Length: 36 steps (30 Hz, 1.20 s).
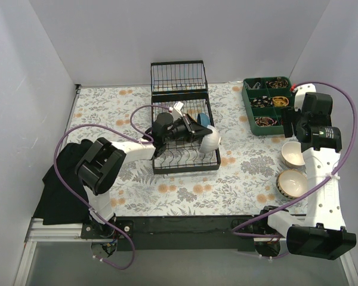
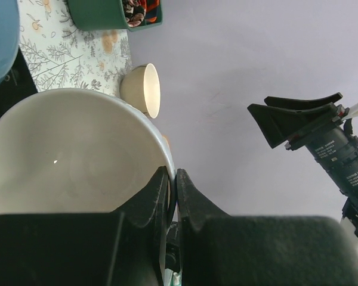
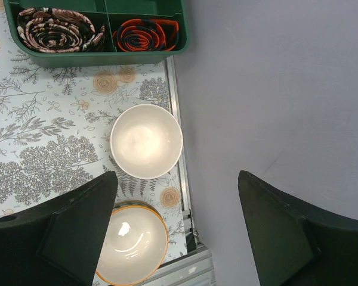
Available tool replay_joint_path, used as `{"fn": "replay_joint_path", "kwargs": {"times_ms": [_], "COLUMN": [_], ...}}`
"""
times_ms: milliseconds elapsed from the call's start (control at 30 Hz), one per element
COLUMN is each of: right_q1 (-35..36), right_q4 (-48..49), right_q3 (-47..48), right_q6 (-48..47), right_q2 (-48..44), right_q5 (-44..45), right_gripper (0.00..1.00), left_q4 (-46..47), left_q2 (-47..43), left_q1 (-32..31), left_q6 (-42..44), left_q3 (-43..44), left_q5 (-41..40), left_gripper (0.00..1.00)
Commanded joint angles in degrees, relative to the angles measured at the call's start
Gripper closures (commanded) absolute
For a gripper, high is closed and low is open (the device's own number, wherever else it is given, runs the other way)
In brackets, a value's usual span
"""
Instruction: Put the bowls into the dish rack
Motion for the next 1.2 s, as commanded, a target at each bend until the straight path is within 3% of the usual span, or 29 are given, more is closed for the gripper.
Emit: {"fn": "replay_joint_path", "kwargs": {"times_ms": [0,367,1167], "right_q1": [-0.2,-0.2,-0.2], "right_q4": [0.6,0.8,0.0], "right_q3": [-0.1,-2.2,0.6], "right_q6": [-0.4,-0.2,-1.2], "right_q2": [-0.5,-1.1,2.4], "right_q5": [0.6,-0.3,-0.3], "right_gripper": [0.10,0.10,0.11], "left_q4": [2.2,-4.1,-0.1], "left_q2": [-1.1,-5.7,0.1], "left_q1": [0.0,-0.6,-0.9], "left_q6": [-25.5,-25.6,-32.8], "left_q3": [-0.8,-5.8,-2.8], "left_q5": [-2.1,-4.0,-3.7], "left_gripper": [1.00,1.00,1.00]}}
